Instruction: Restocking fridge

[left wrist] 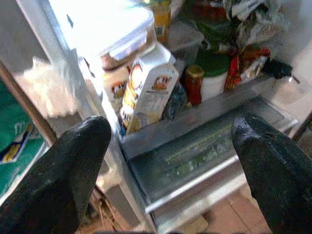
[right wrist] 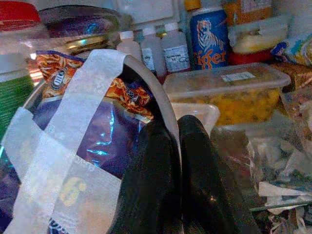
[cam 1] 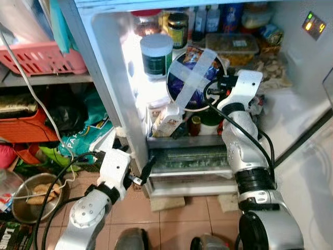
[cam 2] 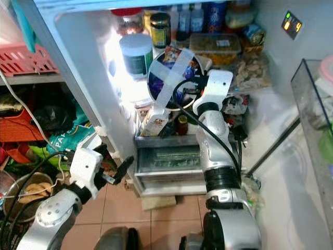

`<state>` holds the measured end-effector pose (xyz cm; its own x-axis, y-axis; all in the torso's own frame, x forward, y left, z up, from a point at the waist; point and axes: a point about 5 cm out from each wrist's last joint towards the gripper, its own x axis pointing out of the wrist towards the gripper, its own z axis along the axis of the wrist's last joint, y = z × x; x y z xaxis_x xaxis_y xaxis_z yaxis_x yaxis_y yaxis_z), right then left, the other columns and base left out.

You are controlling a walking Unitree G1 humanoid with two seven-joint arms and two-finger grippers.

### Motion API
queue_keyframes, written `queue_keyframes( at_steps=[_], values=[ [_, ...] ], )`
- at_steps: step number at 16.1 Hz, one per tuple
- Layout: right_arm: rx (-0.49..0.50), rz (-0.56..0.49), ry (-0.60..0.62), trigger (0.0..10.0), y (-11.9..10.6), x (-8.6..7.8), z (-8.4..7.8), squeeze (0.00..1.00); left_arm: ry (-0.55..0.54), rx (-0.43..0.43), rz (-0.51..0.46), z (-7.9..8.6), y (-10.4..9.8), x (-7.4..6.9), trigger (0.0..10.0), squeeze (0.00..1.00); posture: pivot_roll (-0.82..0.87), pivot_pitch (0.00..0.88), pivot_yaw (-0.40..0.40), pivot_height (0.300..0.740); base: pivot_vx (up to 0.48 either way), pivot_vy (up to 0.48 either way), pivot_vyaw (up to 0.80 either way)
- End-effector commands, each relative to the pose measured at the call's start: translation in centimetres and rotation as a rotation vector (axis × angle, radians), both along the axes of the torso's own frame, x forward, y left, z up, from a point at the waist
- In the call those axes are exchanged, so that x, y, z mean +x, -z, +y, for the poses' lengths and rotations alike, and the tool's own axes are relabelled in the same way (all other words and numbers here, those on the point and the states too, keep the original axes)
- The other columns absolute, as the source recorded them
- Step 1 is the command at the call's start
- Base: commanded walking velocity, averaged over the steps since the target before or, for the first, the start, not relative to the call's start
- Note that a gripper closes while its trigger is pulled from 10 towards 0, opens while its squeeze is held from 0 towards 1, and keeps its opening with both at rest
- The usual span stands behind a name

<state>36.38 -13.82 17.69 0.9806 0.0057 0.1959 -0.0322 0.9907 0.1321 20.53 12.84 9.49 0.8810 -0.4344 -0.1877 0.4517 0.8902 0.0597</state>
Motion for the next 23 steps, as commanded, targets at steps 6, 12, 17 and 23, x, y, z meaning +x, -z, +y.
queue_keyframes(
  at_steps=[6, 12, 17, 23],
  values=[
    [0.196, 0.06, 0.158, 10.0, -0.7, 1.8, -1.3, 0.0, -0.01, 0.023, 0.028, 0.8, -0.6, -1.2, 10.0, 0.0, 0.24, 0.18, 0.1, 0.74, 0.0, 0.0, 0.0],
    [0.294, 0.066, 0.281, 10.0, -2.9, 3.6, -1.8, 0.0, -0.025, 0.023, 0.057, 0.7, -0.6, -2.0, 10.0, 0.0, 0.27, 0.207, 0.101, 0.74, 0.0, 0.0, 0.0],
    [0.313, 0.037, 0.4, 10.0, -6.0, 4.8, -3.0, 0.0, -0.04, 0.007, 0.089, 0.3, -0.6, -3.1, 10.0, 0.0, 0.27, 0.246, 0.089, 0.74, 0.0, 0.0, 0.0],
    [0.294, -0.002, 0.476, 10.0, -8.1, 5.2, -3.2, 0.0, -0.056, -0.014, 0.127, -0.4, -0.5, -4.1, 10.0, 0.0, 0.27, 0.276, 0.073, 0.74, 0.0, 0.0, 0.0]
  ],
)
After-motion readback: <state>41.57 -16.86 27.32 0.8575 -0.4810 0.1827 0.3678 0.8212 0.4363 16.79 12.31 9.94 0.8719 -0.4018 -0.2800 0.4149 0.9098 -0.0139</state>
